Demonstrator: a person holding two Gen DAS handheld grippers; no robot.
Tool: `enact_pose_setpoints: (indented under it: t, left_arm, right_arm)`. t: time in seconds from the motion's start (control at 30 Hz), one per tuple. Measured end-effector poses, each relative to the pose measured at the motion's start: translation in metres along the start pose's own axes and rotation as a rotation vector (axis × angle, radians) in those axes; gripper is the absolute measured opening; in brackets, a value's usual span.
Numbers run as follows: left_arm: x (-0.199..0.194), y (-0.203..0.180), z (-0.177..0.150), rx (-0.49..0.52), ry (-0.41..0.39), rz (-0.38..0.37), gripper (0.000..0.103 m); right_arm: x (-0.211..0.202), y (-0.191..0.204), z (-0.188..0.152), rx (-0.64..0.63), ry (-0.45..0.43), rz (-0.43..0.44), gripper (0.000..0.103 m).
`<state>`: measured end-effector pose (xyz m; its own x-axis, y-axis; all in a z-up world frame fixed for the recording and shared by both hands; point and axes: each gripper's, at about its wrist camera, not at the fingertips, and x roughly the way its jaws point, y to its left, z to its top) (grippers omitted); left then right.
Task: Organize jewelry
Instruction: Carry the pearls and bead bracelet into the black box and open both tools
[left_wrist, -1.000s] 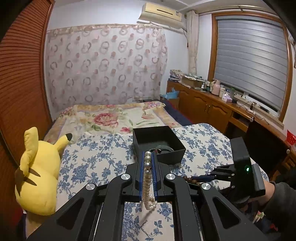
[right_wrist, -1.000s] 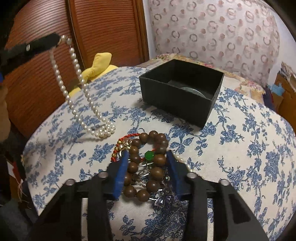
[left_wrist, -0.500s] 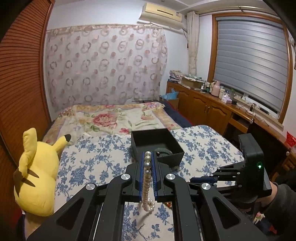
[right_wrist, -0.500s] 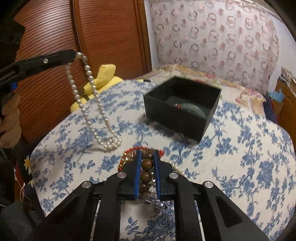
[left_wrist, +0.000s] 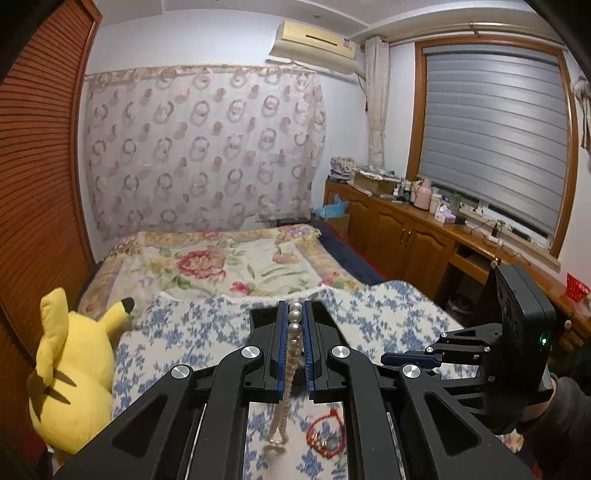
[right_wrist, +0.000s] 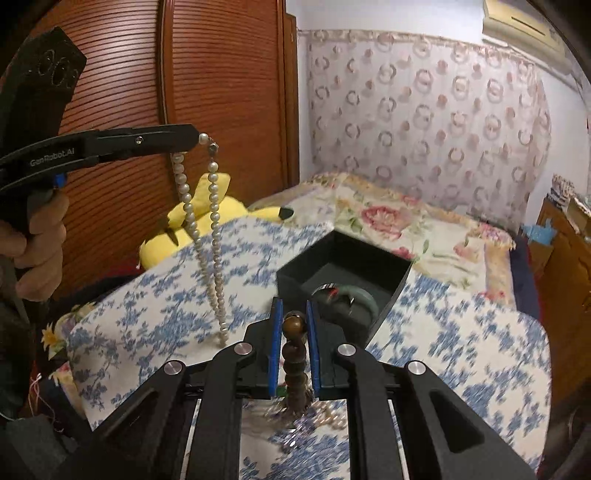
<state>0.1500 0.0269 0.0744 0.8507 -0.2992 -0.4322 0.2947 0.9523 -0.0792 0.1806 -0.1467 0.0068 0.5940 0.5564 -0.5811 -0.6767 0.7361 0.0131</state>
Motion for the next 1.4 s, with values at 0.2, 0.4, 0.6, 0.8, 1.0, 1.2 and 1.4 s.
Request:
enact_pose_setpoints:
  t: [0.2,0.4,0.6,0.8,1.0,1.2,1.4]
  left_arm:
    - [0.009,-0.003,0.029,0.021,-0.031,0.004,0.007]
    - [0.027,-0.003,0.059,0.017,-0.048,0.0,0.007]
    - [0.059,-0.004,0.072,0.031,-0.026,0.005,0.007]
    - [0.103,0.009,0.059,0.013,0.041,0.0,0.007]
    - [0.14,0.024,0.038,-0.008,0.111,0.001,0.007]
    - [0.163,0.032,0.019,-0.017,0.169,0.0,0.007]
    - [0.17,0.036,-0.001,-0.025,0.205,0.007,0.007]
  right_arm:
    - [-0.005,-0.016,0.028,-0.012,-0.048,-0.014,0.015]
    - [-0.001,-0.033,0.056,-0.022,-0.086,-0.019,0.015]
    - [0.018,-0.054,0.071,-0.014,-0.094,-0.012,0.015]
    - [0.049,-0.079,0.077,0.005,-0.074,0.0,0.015]
    - [0.086,-0.094,0.072,0.013,-0.027,0.004,0.015]
    - [0.118,-0.103,0.062,0.024,0.022,-0.001,0.015]
    - [0.136,-0.101,0.052,0.021,0.058,-0.011,0.015]
